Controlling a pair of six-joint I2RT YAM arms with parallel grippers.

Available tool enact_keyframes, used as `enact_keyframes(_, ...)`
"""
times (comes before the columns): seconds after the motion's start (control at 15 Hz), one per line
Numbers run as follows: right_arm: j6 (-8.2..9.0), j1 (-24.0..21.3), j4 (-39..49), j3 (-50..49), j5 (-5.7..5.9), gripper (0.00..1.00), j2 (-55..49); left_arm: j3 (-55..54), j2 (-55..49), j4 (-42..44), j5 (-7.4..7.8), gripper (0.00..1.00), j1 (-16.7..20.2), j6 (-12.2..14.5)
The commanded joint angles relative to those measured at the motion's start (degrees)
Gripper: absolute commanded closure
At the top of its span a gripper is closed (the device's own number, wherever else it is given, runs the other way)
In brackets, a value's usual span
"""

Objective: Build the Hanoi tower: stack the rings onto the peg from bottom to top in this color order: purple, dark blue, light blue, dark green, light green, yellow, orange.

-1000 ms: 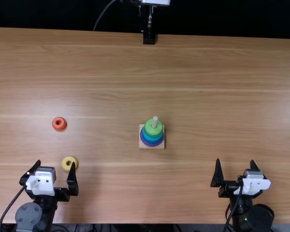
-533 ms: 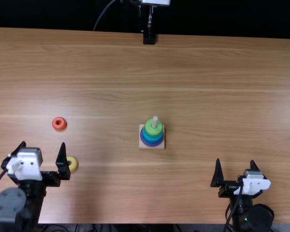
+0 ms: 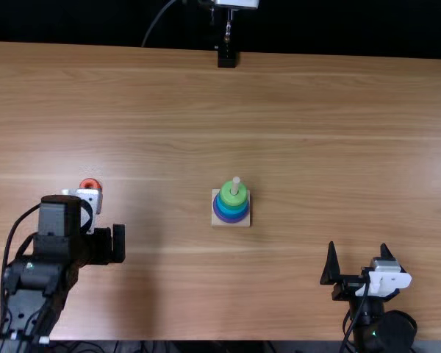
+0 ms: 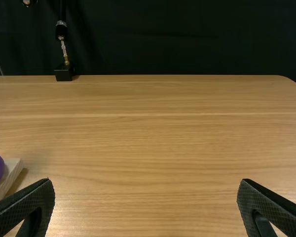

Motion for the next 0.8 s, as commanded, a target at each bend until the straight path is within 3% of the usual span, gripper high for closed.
enact_keyframes(0.0,-0.04,-0.18,-4.24,-2.54,0.81,0.0,-0.73,2.17,4.16,-1.44,1.04,0.0,0.65,0.36)
enact_keyframes(0.13,-0.04,-0.18,-4.24,-2.54,0.81,0.0,-0.73,2.52,10.05,-3.65,0.41,0.0,0.56,0.58)
enact_keyframes(0.2,-0.04,-0.18,-4.24,-2.54,0.81,0.0,-0.73,2.52,11.89,-3.97,0.3,0.0,0.56,2.26)
enact_keyframes(0.33,-0.04,-0.18,-4.34,-2.54,0.81,0.0,-0.73,2.52,14.44,-4.08,0.2,0.0,0.56,9.12)
enact_keyframes(0.4,-0.04,-0.18,-4.24,-2.54,0.81,0.0,-0.73,2.52,15.32,-3.97,0.2,0.0,0.65,10.91)
enact_keyframes(0.73,-0.04,-0.18,-4.24,-2.54,0.81,0.0,-0.73,2.61,16.99,-2.49,0.3,0.0,0.74,11.23)
